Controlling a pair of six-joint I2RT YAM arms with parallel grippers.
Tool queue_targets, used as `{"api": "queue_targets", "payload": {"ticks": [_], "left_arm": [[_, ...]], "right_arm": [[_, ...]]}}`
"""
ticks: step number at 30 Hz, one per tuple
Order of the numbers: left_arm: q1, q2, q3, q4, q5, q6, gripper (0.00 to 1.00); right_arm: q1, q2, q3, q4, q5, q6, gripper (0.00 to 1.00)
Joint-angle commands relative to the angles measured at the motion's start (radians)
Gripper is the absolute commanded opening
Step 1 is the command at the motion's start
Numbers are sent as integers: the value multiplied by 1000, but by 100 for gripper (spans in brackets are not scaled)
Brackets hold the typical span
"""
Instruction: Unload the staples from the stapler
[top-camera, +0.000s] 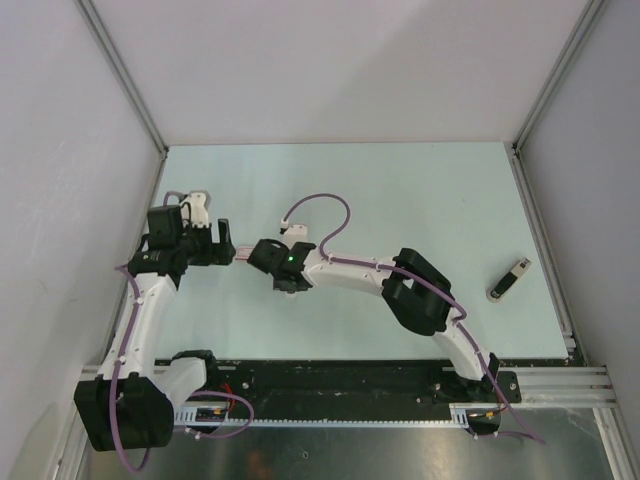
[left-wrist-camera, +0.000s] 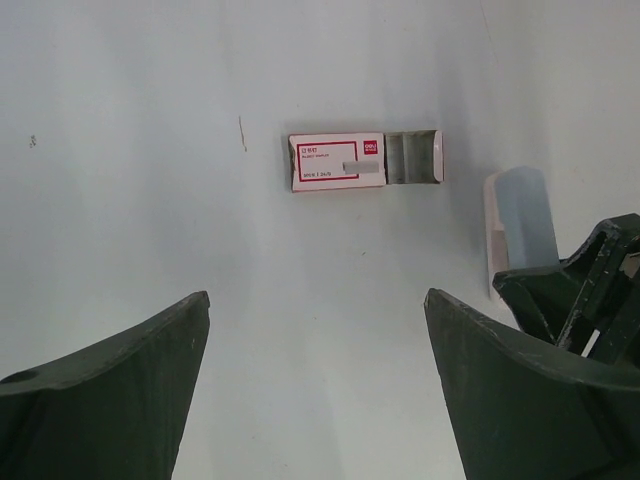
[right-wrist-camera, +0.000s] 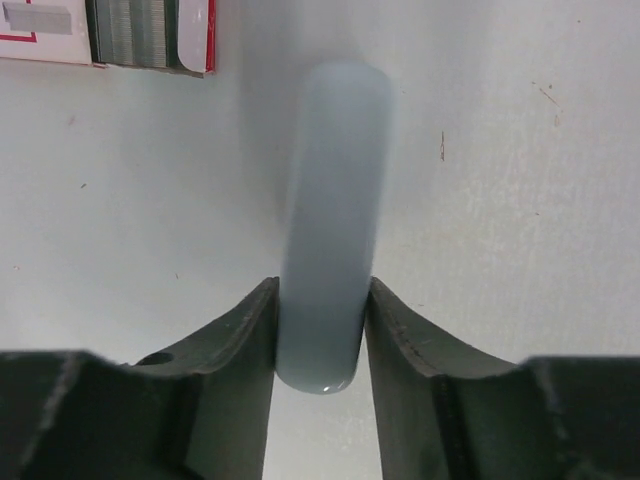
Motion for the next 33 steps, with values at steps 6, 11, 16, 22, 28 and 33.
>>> {"api": "queue_targets", "payload": {"ticks": [6,11,16,22,28,33], "left_arm": [[21,-10,-14,-15,41,160,96],[125,-11,14,-64,169,239,99],[305,52,86,-202,471,401,99],[366,81,129,-403,693,670,100],[327,60,95,-457,706,769,99],[320,15,71,-467,690,809,100]], "right_arm": [[3,-47,15,81,-34,-12,13],[27,-96,1,229,-82,-60,3],[37,-212,-127,469,-154,-83,0],[37,-327,-260,717,-173,-109,0],[33,-319,-296,897,-234,-122,0],[25,-309,-308,953,-258,-111,0]]}}
